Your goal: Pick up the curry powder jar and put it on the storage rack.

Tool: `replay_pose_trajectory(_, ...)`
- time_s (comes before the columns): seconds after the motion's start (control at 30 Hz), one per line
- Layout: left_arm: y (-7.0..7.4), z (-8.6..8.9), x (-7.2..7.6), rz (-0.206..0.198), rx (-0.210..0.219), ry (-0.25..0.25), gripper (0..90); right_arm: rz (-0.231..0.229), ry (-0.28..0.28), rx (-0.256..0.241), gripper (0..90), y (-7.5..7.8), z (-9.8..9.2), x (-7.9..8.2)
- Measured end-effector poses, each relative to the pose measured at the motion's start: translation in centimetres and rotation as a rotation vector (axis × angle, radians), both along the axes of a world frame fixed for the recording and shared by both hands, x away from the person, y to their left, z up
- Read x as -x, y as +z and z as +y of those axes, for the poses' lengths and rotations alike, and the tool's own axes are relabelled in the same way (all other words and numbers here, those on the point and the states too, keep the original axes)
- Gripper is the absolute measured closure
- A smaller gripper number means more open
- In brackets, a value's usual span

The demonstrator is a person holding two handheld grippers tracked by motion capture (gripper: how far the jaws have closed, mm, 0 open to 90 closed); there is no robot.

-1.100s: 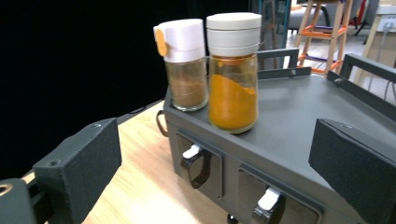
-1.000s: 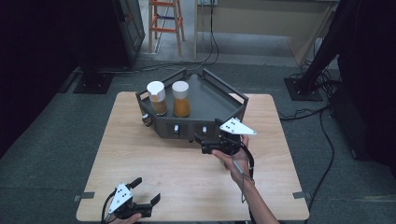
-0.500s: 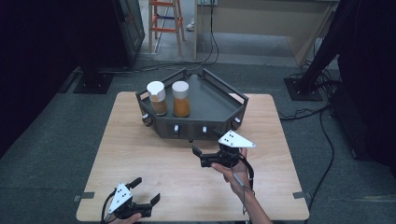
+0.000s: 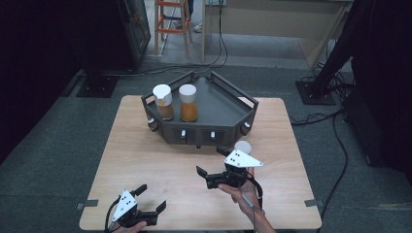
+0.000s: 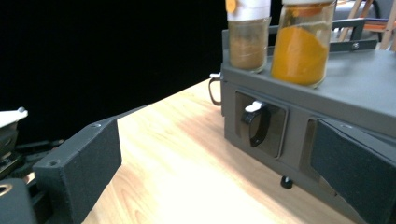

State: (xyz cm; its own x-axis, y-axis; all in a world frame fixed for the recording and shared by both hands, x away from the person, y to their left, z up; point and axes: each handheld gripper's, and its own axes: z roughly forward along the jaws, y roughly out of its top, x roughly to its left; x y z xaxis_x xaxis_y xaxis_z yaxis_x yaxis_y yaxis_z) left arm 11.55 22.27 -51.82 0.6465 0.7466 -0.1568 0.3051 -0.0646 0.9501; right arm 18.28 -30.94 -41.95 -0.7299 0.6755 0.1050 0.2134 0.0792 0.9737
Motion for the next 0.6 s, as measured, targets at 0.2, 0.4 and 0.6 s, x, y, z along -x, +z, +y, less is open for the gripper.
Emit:
replay_pose_trajectory(0.2, 0.0, 0.0, 0.0, 0.001, 0.002, 0.006, 1.6, 0.006, 0.024, 0.004, 2.3, -1.0, 0.0, 0.7)
replay_pose_trajectory(0.4, 0.0, 0.1, 0.0, -0.002, 0.003, 0.006, 1.6, 0.016, 0.046, 0.010, 2.3, -2.0, 0.3, 1.4)
replay_pose_trajectory(0.6, 0.0, 0.1, 0.0, -0.006, 0.003, 0.007, 1.6, 0.022, 0.062, 0.005, 2.3, -3.0, 0.4, 1.7)
